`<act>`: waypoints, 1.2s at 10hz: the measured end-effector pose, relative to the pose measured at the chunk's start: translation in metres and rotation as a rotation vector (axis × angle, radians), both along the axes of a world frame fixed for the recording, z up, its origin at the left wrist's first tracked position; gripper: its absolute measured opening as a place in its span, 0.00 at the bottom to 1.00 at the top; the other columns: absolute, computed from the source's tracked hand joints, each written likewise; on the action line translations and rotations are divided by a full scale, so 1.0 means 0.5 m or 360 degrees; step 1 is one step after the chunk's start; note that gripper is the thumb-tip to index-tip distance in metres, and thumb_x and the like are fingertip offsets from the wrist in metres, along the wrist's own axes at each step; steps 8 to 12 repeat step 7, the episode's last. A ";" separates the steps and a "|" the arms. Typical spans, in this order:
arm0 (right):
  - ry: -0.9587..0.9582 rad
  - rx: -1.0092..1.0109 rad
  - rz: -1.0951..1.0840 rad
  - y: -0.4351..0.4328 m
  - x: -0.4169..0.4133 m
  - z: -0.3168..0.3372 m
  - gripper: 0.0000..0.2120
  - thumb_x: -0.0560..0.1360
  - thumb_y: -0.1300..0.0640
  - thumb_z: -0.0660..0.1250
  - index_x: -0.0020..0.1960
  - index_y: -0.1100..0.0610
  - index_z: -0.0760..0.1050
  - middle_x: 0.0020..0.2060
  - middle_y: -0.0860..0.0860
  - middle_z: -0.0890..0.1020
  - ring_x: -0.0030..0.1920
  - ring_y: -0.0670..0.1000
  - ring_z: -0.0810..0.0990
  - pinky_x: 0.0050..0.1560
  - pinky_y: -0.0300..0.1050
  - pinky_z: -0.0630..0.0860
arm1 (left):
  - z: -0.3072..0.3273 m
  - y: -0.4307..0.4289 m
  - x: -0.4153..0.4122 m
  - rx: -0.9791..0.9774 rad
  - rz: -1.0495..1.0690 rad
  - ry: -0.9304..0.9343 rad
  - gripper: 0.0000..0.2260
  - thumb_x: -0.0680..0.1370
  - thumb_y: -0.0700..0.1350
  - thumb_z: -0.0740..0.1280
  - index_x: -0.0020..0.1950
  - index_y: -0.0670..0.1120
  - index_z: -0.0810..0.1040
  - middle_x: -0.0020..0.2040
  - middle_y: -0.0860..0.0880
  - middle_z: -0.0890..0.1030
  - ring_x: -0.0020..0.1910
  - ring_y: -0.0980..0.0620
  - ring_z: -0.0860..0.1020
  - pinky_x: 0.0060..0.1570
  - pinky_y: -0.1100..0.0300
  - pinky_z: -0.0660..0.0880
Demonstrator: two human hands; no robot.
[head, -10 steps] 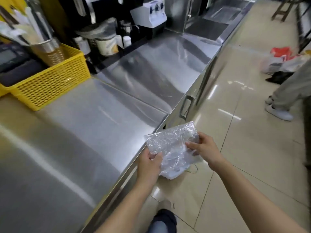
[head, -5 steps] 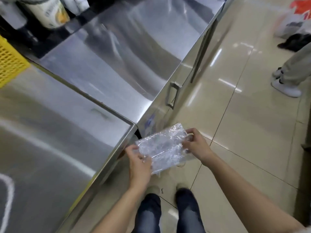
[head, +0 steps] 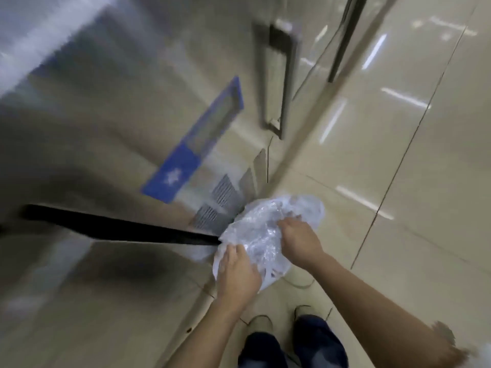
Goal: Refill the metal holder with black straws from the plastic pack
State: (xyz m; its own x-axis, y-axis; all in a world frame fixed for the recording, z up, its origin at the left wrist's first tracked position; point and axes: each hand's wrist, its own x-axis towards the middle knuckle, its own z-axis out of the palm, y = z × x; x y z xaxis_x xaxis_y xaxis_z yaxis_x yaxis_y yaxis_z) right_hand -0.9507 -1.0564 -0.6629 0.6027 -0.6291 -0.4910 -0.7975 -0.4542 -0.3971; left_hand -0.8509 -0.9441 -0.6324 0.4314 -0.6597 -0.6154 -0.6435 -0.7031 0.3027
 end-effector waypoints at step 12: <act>0.0244 -0.0303 0.0502 -0.007 0.047 -0.100 0.19 0.77 0.58 0.55 0.67 0.60 0.65 0.64 0.59 0.72 0.63 0.59 0.71 0.60 0.50 0.67 | -0.158 -0.055 0.025 0.0162 -0.0694 -0.0285 0.17 0.77 0.48 0.57 0.65 0.47 0.69 0.64 0.43 0.74 0.62 0.43 0.73 0.55 0.52 0.71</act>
